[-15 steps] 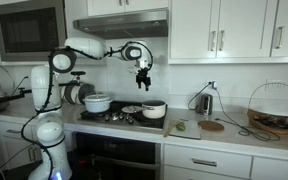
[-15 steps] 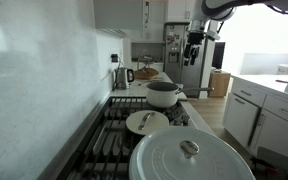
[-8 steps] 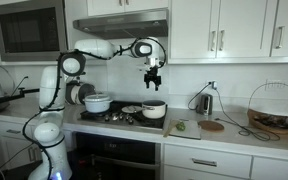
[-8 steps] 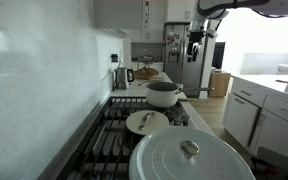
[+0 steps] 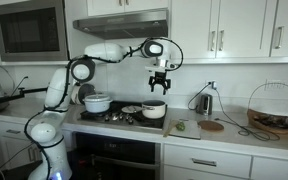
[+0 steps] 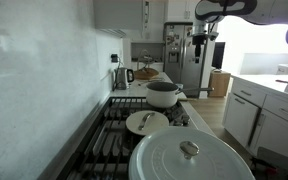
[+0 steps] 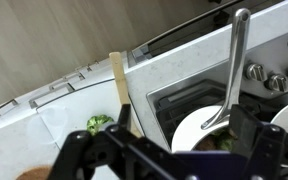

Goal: Remove the wooden spatula from the chopping board and use it to stir the contents in the pot on the right side of the stove, return the wooden spatula to the chopping board

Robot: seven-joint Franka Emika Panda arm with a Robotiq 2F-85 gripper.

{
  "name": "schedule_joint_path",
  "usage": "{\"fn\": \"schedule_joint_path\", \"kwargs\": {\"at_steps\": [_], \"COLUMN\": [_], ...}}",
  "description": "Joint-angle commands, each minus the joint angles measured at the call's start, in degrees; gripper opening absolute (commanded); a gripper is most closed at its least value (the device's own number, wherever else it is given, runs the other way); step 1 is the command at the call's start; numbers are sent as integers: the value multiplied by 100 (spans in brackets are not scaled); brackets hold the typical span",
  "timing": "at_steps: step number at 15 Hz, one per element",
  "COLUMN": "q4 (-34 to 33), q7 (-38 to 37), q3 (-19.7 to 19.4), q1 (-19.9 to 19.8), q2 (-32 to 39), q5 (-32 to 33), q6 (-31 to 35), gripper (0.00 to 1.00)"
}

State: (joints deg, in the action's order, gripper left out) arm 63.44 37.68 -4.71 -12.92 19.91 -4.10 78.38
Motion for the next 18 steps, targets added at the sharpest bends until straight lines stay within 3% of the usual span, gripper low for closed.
{"fn": "schedule_joint_path", "kwargs": {"at_steps": [1,5,12,18], "q4": [-447,-193,224,1093], "q7": [564,842,1560,1522], "q3": [51,41,-22,-39], "q1": [-194,-240,-130,-140], "q2": [326,340,247,50], "q5": [-256,-358,232,407], "q6": [-33,469,1524,2430], "gripper": [100,100,100,100]}}
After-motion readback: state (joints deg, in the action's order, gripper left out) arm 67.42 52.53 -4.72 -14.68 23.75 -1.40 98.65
